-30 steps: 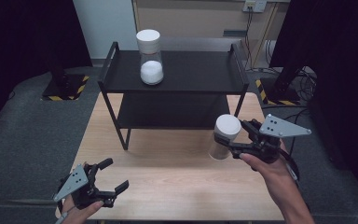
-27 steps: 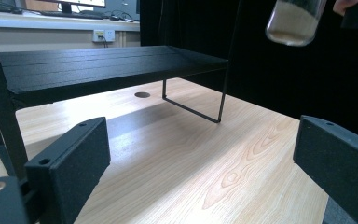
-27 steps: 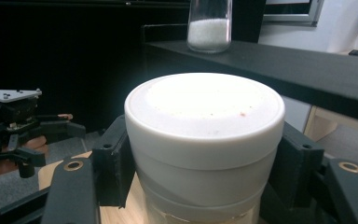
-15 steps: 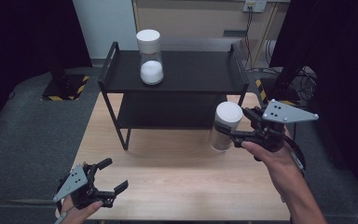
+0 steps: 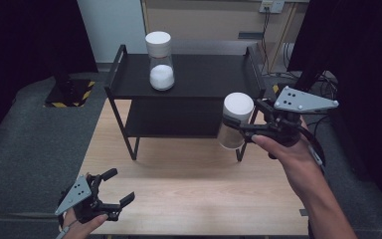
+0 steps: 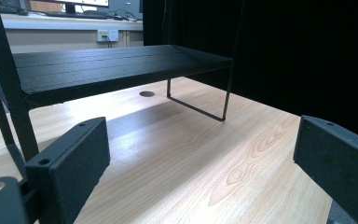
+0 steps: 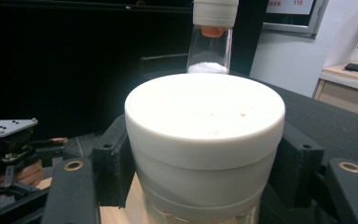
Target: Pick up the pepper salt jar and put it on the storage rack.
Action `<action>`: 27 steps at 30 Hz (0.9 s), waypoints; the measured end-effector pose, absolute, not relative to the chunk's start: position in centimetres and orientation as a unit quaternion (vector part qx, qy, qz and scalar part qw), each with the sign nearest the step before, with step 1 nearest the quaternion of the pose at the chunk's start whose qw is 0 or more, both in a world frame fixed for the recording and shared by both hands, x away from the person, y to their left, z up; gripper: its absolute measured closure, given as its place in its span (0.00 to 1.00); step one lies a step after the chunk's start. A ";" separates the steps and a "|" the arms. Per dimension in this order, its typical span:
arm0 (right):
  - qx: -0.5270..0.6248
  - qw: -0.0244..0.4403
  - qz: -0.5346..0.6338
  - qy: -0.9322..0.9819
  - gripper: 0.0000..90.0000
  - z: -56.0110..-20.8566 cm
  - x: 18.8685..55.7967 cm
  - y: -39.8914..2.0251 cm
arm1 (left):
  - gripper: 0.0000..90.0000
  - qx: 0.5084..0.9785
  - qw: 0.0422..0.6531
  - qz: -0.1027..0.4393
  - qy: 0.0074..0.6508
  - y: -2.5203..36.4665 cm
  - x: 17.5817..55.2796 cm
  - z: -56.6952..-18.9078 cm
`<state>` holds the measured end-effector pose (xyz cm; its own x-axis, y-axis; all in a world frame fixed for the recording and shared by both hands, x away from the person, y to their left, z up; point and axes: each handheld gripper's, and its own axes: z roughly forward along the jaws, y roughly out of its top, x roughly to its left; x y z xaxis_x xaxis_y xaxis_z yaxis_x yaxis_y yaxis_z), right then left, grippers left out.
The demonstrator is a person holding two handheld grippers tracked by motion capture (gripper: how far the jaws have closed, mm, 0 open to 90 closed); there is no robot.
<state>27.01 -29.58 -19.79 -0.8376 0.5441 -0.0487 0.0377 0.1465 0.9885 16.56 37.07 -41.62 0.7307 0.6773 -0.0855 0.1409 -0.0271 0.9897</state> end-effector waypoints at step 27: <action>0.189 0.217 0.630 0.721 0.38 -15.4 29.9 -27.9 | 0.02 0.692 0.621 0.212 0.301 37.5 16.7 -41.7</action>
<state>29.88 -27.86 -15.42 -0.8344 0.5461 -0.0747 -0.0009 0.1342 0.9910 16.66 37.55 -41.66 0.7292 0.6797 -0.0792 0.1529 -0.0489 0.9870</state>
